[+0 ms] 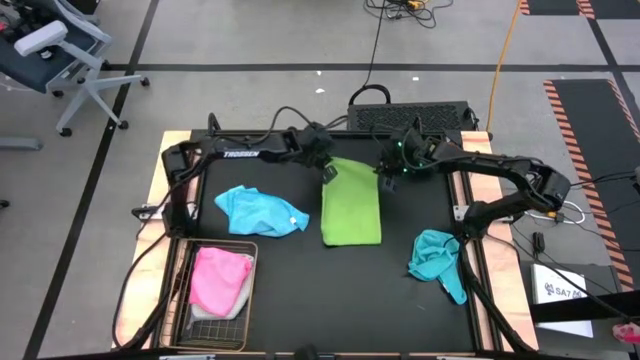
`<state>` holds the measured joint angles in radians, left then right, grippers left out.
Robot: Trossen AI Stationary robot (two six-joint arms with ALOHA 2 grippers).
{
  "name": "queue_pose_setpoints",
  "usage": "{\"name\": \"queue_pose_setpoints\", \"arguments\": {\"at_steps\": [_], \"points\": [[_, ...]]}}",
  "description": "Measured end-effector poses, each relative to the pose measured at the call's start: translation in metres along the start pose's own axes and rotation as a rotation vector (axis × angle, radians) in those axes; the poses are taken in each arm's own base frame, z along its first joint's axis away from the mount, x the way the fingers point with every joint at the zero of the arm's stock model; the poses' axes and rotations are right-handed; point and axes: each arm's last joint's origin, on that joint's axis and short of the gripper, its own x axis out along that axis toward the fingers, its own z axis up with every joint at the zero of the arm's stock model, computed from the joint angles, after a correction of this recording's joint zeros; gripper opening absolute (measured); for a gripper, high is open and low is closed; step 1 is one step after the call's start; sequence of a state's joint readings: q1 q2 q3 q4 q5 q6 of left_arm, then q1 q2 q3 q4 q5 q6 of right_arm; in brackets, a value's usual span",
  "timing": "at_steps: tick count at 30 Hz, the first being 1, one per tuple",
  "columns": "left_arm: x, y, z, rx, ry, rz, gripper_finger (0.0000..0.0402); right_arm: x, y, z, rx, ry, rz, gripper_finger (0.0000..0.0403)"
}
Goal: Fold microfiber towels
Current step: Fold the green microfiber cloth
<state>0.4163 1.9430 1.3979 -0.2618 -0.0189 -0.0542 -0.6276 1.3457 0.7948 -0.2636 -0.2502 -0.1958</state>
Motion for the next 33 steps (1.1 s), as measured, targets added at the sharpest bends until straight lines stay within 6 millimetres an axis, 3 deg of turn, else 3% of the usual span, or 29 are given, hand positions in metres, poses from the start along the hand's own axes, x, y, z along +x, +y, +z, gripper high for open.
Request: {"name": "queue_pose_setpoints", "arguments": {"at_steps": [7, 11, 21, 33], "points": [[-0.027, -0.017, 0.009, 0.11, -0.036, -0.001, 0.0003, 0.002, 0.022, -0.004, -0.024, 0.068, 0.107, 0.0], [-0.025, -0.025, -0.001, 0.128, 0.052, -0.001, 0.0003, -0.002, 0.035, -0.003, -0.035, 0.076, 0.134, 0.0], [-0.029, -0.072, -0.01, 0.146, 0.075, -0.08, 0.0003, -0.025, 0.067, -0.008, -0.012, 0.118, 0.211, 0.0], [-0.04, -0.129, -0.032, 0.162, 0.167, -0.161, 0.0003, -0.026, 0.113, -0.015, -0.022, 0.19, 0.345, 0.0]]}}
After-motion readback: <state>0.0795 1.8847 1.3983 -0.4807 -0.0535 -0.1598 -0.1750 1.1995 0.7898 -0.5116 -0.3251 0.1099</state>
